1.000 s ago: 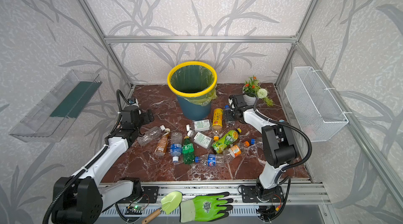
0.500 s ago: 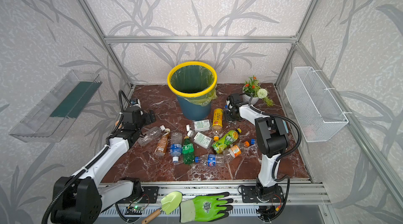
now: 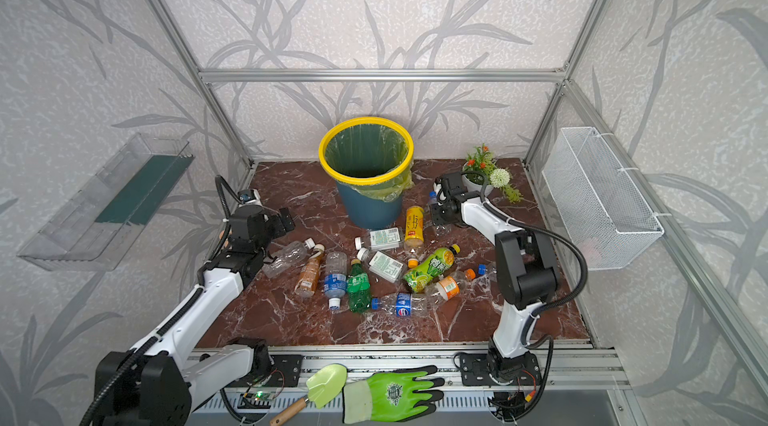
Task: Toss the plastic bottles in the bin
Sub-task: 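Grasp the Pepsi bottle with the right gripper and drop it into the bin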
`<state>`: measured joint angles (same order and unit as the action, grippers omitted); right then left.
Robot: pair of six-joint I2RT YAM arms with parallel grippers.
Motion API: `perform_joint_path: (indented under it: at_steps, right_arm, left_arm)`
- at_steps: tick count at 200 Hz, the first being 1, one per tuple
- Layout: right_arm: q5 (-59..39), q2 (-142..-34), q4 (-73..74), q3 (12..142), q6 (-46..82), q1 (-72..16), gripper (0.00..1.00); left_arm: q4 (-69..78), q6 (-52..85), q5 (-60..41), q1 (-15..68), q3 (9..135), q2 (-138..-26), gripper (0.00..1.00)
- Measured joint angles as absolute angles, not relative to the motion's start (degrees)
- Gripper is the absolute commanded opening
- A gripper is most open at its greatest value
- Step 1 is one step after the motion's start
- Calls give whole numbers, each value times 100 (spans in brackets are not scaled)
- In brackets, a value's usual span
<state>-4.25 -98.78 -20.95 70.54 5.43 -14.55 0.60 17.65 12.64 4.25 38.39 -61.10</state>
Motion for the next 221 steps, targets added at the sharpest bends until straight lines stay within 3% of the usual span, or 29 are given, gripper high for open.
perform_joint_path:
  at_steps: [48,87,113,146,193,221]
  right_arm:
    - [-714,-6705,309,5636,808,-1396,51]
    - [-1031,-5603,1922,5511,1227,-1431,52]
    - [-1302,-5986,2285,6182,1549,-1573,52]
    - [-1581,-7439,2034,7559,1647,-2246,53]
    - [-1562,-9480,69,9028,1332,-2692,89]
    - [-1157,-9292,-556,9118,941,-2676,95]
  left_arm:
    - [102,1914,1133,427,3760,-5889,99]
    - [193,1898,733,502,3691,-5513,99]
    - [217,1802,598,731,3691,-5325,99]
    - [193,1619,613,1262,3750,-5179,99]
    - [43,1468,720,1579,4132,-5131,99]
    - [-34,1446,825,1581,4239,-5116,99]
